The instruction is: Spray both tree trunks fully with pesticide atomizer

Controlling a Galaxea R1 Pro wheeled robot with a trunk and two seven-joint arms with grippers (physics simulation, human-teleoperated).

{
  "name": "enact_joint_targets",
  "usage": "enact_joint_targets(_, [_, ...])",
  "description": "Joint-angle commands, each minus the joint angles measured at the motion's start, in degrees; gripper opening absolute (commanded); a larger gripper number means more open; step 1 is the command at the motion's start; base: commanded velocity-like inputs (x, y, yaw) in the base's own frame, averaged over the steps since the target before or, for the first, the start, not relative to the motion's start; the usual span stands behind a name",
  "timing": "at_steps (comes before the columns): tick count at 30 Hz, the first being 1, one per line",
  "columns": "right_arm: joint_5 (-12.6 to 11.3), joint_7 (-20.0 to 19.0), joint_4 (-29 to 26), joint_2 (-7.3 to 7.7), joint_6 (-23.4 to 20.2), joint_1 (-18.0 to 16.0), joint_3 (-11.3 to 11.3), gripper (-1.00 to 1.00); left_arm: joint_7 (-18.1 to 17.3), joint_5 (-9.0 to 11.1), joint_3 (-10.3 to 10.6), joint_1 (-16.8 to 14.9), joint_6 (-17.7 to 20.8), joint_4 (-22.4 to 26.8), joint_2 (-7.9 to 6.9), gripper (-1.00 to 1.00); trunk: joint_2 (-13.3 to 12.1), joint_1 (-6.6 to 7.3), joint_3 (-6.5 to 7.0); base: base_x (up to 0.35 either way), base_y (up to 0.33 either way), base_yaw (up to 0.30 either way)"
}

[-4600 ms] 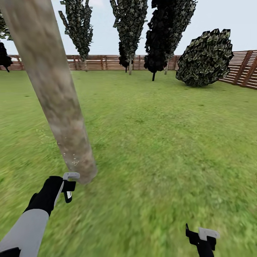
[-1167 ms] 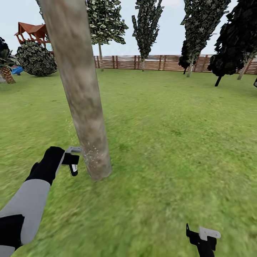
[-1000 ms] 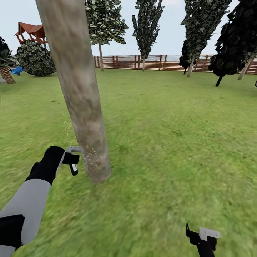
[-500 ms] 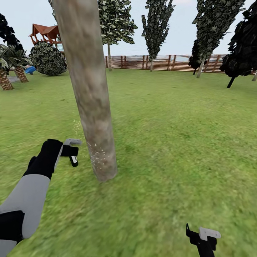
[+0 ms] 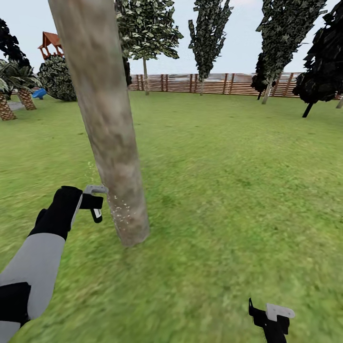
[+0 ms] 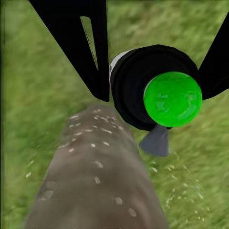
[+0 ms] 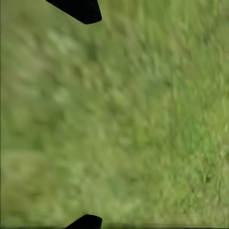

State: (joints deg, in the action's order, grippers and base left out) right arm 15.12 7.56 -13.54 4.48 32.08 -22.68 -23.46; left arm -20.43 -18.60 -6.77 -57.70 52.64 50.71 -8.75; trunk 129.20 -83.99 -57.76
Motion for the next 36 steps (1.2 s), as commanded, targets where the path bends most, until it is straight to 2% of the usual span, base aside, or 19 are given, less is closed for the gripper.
enact_joint_targets(1, [0.0,0.0,0.0,0.0,0.0,0.0,0.0,1.0,0.0,0.1,0.0,0.0,0.0,0.0,-0.02,-1.0,0.0,0.0,0.0,0.006,-0.276,0.0])
enact_joint_targets(15, [0.0,0.0,0.0,0.0,0.0,0.0,0.0,1.0,0.0,0.0,0.0,0.1,0.0,0.0,-0.19,-1.0,0.0,0.0,0.0,0.001,-0.277,0.003])
enact_joint_targets(29, [0.0,0.0,0.0,0.0,0.0,0.0,0.0,1.0,0.5,-0.5,0.2,0.5,-0.1,-0.7,-0.01,-1.0,0.0,0.0,0.0,0.0,-0.277,0.253])
enact_joint_targets(36, [0.0,0.0,0.0,0.0,0.0,0.0,0.0,1.0,0.6,-0.5,0.3,0.5,-0.1,-0.6,-0.11,-1.0,0.0,0.0,0.0,0.075,-0.277,0.033])
